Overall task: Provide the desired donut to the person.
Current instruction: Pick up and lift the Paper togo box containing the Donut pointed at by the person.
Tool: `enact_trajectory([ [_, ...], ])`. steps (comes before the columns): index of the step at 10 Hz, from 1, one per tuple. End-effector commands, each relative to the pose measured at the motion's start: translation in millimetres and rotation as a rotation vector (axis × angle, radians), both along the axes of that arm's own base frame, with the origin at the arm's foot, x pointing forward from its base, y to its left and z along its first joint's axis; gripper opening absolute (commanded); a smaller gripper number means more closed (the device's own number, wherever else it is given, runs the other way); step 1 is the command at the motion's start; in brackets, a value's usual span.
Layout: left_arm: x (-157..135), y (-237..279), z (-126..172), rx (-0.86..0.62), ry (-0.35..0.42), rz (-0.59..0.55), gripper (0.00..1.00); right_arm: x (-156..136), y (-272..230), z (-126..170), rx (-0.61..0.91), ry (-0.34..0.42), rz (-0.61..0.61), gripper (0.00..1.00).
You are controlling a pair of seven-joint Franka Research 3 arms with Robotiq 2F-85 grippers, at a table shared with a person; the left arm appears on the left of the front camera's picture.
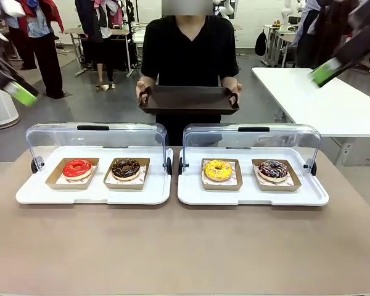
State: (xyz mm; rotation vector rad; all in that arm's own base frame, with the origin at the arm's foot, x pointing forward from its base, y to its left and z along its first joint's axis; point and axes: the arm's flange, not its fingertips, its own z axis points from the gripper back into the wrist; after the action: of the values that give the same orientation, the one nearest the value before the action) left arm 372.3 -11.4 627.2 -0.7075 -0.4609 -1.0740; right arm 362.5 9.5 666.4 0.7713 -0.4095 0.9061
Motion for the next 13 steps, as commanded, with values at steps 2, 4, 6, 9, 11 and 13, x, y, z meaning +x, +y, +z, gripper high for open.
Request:
enact_trajectory([
  [2, 27, 50, 1, -0.261, 0.14, -0.129, 1.0, 50, -55, -7, 0.279, 0.268, 0.253, 1.0],
  [4, 35, 78, -15, -0.297, 0.089, -0.182, 1.0, 70, -95, -36, 0.322, 0.237, 0.295, 1.0],
  [6, 37, 88, -25, -0.292, 0.042, -0.175, 1.0, 78, -111, -63, 0.279, 0.072, 0.214, 1.0],
  [9, 37, 92, -25, -0.28, 0.024, -0.131, 1.0, 75, -113, -74, 0.285, -0.054, -0.093, 1.0],
  [11, 41, 88, -19, -0.249, 0.016, -0.1, 1.0, 72, -114, -78, 0.273, -0.057, -0.126, 1.0],
  [13, 41, 89, -15, -0.18, -0.008, -0.038, 1.0, 65, -122, -79, 0.266, -0.036, -0.096, 1.0],
])
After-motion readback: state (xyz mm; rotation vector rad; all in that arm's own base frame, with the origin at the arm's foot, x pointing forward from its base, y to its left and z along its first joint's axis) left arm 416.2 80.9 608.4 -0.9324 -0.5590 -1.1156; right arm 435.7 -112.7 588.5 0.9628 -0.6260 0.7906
